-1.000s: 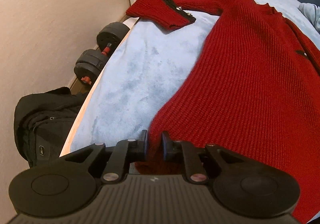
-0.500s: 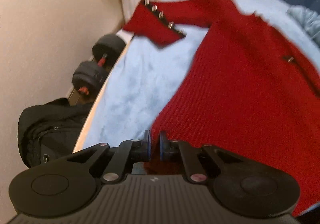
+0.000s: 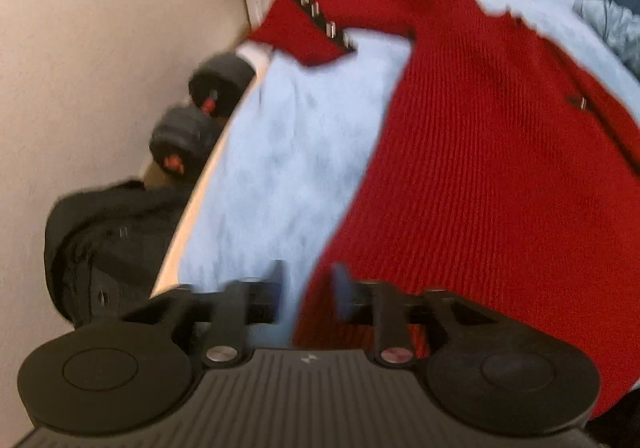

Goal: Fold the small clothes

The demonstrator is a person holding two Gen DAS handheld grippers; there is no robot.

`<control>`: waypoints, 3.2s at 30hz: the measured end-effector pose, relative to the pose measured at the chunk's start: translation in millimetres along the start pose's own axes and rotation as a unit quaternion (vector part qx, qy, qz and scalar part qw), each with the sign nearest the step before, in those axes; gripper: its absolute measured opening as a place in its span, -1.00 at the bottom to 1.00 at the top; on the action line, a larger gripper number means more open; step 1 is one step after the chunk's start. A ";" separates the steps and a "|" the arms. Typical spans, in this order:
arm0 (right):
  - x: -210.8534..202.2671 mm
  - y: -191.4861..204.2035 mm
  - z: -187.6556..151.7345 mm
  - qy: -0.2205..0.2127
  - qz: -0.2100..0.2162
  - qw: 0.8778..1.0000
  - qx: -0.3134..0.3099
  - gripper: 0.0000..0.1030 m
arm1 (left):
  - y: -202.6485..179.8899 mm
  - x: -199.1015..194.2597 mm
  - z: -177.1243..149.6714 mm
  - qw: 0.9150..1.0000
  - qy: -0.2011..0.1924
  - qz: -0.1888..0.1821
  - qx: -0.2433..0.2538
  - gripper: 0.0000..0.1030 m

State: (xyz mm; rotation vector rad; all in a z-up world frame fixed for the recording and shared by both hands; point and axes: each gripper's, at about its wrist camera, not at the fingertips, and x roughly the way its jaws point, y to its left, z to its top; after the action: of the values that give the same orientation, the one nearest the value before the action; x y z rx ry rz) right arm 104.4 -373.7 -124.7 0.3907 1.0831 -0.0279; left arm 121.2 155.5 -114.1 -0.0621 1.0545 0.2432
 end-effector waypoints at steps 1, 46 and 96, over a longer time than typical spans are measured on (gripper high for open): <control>-5.2 -7.4 17.7 -0.026 -0.005 1.000 0.007 -0.16 | -0.9 -4.0 5.5 1.000 -0.014 0.001 -0.006 0.43; 137.1 -147.8 203.3 -0.145 -0.149 0.957 0.200 0.17 | -108.7 43.5 94.0 1.000 -0.024 0.012 0.009 0.60; 64.1 73.4 73.8 -0.117 -0.071 0.991 0.007 -0.22 | -26.9 74.4 176.0 0.987 -0.108 0.030 -0.113 0.99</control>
State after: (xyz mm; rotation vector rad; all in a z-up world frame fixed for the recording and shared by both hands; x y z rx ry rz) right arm 213.4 -318.5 -128.4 0.3132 0.8769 -0.2041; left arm 312.4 171.3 -93.3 -0.2038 0.8096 0.4148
